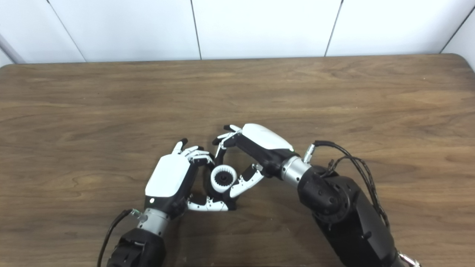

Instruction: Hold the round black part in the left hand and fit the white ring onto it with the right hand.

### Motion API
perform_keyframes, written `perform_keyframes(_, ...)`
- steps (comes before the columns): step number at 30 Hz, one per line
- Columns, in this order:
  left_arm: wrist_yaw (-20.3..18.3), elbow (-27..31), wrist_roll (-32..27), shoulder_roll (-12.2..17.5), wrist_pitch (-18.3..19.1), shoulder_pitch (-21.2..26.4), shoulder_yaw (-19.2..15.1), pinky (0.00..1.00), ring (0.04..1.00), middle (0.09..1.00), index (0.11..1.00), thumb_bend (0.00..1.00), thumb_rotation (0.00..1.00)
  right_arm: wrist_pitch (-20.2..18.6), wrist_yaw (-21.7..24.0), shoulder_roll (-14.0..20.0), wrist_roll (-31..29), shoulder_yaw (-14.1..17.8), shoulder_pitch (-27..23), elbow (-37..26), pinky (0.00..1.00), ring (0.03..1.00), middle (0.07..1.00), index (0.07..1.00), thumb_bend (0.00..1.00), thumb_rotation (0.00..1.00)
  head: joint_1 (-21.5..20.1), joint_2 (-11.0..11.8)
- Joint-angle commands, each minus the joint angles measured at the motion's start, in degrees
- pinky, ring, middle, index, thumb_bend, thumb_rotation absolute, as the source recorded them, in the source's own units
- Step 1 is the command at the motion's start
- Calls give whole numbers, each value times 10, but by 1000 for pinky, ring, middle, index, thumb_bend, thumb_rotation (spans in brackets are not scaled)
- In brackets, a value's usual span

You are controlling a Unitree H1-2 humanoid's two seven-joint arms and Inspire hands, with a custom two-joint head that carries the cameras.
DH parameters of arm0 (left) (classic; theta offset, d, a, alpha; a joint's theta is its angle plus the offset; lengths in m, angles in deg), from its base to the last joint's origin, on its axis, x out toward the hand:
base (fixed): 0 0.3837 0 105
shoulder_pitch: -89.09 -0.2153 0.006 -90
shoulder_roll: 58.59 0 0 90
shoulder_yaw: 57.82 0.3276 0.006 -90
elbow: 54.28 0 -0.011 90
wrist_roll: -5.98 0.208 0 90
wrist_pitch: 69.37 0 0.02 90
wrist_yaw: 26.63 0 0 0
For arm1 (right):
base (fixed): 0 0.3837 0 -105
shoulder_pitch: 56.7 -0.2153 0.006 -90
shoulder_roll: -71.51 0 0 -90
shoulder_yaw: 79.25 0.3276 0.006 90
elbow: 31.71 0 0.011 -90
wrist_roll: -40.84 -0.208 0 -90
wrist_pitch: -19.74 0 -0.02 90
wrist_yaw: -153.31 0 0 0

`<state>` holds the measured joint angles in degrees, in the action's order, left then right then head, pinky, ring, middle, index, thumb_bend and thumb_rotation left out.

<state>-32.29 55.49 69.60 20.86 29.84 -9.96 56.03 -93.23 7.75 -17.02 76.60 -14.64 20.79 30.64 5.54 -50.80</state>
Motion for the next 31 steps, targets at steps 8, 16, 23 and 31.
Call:
perform_keyframes(8,7,16,8,-8,-2,5,1,1000,854,743,483,523,51,14,-3,3,0,2,-14,-10,954,977,849,600,905,203,-1,-1)
perform_keyframes(16,5,16,10,-8,-2,6,1,1000,853,742,482,523,51,3,-4,0,6,8,-16,-15,996,989,887,639,1000,252,-3,-1)
perform_keyframes(23,5,17,11,-8,-1,5,1,1000,854,741,483,523,50,-5,-4,4,17,19,-20,-25,987,990,892,672,1000,255,-3,-1)
perform_keyframes(31,5,17,9,-5,-2,5,-1,1000,856,741,483,523,51,-15,8,28,26,47,-22,-51,924,971,897,715,1000,271,-5,1)
